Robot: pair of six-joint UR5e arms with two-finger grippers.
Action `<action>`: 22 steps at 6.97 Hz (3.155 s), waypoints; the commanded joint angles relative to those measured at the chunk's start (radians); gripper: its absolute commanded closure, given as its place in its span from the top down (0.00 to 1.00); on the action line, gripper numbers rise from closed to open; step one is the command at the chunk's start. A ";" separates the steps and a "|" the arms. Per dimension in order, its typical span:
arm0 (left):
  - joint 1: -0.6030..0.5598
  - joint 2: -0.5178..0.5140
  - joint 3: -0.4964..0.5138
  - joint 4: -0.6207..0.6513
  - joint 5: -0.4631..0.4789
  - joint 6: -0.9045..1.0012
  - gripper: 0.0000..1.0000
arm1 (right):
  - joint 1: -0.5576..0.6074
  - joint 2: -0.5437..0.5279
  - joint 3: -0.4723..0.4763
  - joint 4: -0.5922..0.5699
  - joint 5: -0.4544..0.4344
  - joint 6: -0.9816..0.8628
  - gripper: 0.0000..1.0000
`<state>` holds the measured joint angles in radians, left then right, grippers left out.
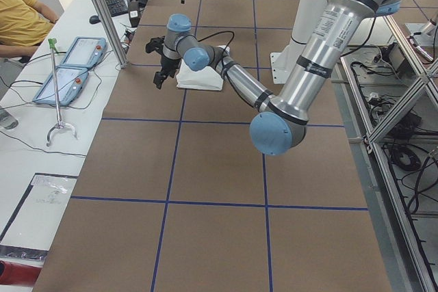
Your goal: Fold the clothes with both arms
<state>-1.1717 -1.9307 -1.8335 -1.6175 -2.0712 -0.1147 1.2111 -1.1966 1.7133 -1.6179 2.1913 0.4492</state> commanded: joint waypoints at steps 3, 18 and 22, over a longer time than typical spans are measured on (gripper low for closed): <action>-0.337 0.284 0.014 0.084 -0.086 0.368 1.00 | 0.270 -0.370 0.037 -0.037 0.113 -0.380 1.00; -0.436 0.464 0.043 0.079 -0.305 0.259 1.00 | 0.346 -0.554 0.068 -0.030 0.157 -0.423 1.00; -0.437 0.472 0.036 0.079 -0.303 0.259 1.00 | 0.351 -0.554 0.069 -0.031 0.159 -0.423 1.00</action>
<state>-1.6088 -1.4595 -1.7957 -1.5386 -2.3753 0.1442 1.5593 -1.7503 1.7830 -1.6489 2.3500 0.0254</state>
